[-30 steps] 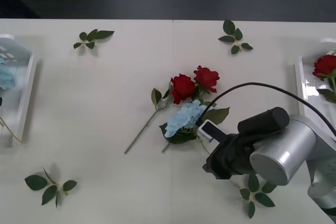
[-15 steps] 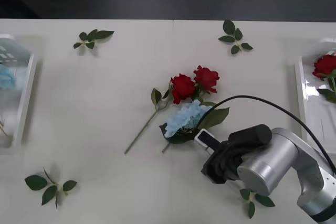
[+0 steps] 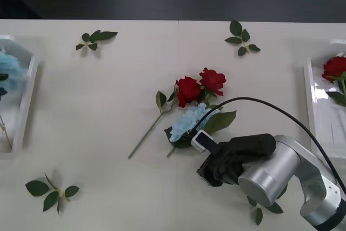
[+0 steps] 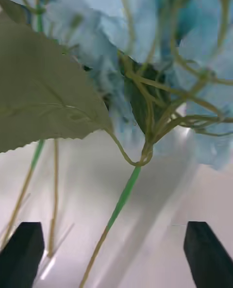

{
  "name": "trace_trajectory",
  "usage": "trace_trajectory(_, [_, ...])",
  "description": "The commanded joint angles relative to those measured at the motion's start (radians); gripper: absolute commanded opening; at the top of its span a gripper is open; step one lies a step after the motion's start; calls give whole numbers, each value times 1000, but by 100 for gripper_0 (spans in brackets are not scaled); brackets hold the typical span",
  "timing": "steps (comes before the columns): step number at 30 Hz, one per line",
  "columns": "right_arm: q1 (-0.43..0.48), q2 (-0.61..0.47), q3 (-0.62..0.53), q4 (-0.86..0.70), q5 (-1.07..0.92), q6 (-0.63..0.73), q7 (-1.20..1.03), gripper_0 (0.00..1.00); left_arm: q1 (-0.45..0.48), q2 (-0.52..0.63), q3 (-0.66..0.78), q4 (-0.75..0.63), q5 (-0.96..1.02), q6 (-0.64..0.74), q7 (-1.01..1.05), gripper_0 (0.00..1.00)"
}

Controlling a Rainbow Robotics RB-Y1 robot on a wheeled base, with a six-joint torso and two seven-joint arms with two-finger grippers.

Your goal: Put the red flowers into the right box and the blue flowers into the left box

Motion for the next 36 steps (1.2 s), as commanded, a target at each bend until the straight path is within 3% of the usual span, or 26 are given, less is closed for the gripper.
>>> trace_trajectory(1, [-4,4,-5,-4,5,-6,-29,72,34,35,-7,-123,94,9,5,100])
trace_trajectory(2, [-4,4,-5,-4,5,-6,-27,69,44,35,-11,-140,103,9,7,100])
trace_trajectory(3, [-4,4,-7,-4,8,-6,-27,60,63,35,-23,-175,124,9,11,100])
trace_trajectory(4, [-4,4,-5,-4,11,-6,-27,42,81,33,-34,-210,146,9,14,100])
trace_trajectory(7, [-4,4,-5,-4,17,-6,-26,13,119,33,-56,-287,203,9,25,100])
trace_trajectory(10, [-4,4,-5,-4,20,-6,-26,0,138,33,-73,-344,246,20,39,100])
trace_trajectory(26, [-4,8,-62,-30,5,0,-33,0,110,33,-217,-549,292,272,82,100])
trace_trajectory(33, [-4,47,-240,-174,-73,236,-7,0,106,33,-200,-548,496,272,64,100])
trace_trajectory(36, [-4,60,-309,-189,-132,276,7,0,107,33,-189,-546,583,272,1,100])
